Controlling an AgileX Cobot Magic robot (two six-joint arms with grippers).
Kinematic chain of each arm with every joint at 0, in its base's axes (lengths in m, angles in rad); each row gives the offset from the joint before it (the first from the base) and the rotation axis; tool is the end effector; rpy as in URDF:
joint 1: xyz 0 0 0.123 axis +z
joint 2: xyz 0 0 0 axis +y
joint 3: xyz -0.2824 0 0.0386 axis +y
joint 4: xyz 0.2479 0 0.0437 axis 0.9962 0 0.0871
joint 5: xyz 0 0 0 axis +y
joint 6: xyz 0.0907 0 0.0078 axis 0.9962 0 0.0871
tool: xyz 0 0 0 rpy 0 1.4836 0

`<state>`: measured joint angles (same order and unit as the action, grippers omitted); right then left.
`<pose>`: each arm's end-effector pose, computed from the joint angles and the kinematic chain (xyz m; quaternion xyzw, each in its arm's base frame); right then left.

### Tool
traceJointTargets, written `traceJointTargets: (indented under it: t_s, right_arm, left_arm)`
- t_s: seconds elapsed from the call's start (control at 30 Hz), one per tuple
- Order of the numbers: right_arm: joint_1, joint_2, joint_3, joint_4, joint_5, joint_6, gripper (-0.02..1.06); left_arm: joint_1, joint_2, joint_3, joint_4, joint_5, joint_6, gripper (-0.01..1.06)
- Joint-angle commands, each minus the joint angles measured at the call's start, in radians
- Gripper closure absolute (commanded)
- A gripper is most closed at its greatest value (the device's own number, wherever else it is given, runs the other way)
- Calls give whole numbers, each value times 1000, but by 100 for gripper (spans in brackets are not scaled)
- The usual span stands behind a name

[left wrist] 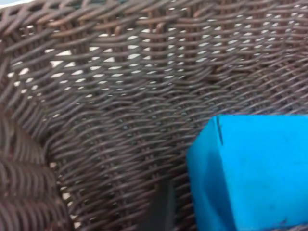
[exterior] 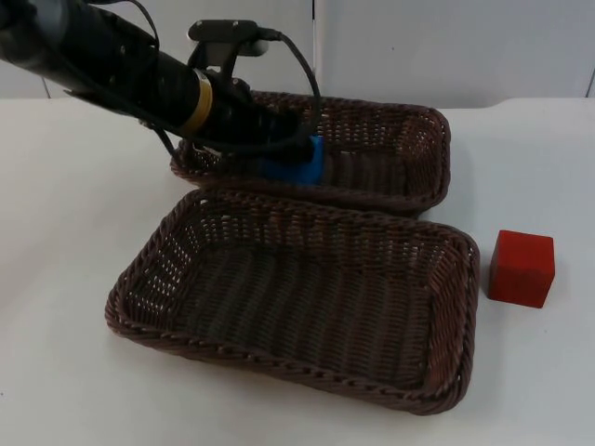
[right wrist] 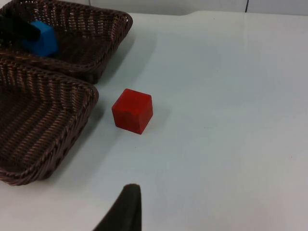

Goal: Pick up one cube with the left hand and place it into the upper basket. Pick up one cube with the right hand and place it into the lower basket.

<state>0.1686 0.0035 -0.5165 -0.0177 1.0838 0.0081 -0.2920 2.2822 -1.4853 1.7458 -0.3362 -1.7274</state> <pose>-0.0069 -0.0026 0.2799 -0.0681 0.8531 0.0368 0.5160 0.4512 -0.1664 0.1050 0.2083 0.8865 -0.2008 0.3610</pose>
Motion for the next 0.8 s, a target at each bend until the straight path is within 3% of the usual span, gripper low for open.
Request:
traceJointTargets:
  t_s: [0.0,0.13,0.63,0.77]
  right_arm:
    - [5,-3,2,-5,-6,2,-1]
    - [5,-3,2,-5,-6,2,-1]
    - [5,-3,2,-5,-6,2,-1]
    - [5,-3,2,-5,-6,2,-1]
  left_arm:
    - [2,-30,-6,-1,-17,2,19]
    - [2,-79,-7,-1,-26,2,17]
    - [2,-467,-5,-1,-195,3,17]
    - [2,-598,-5,-1,-199,-79,17]
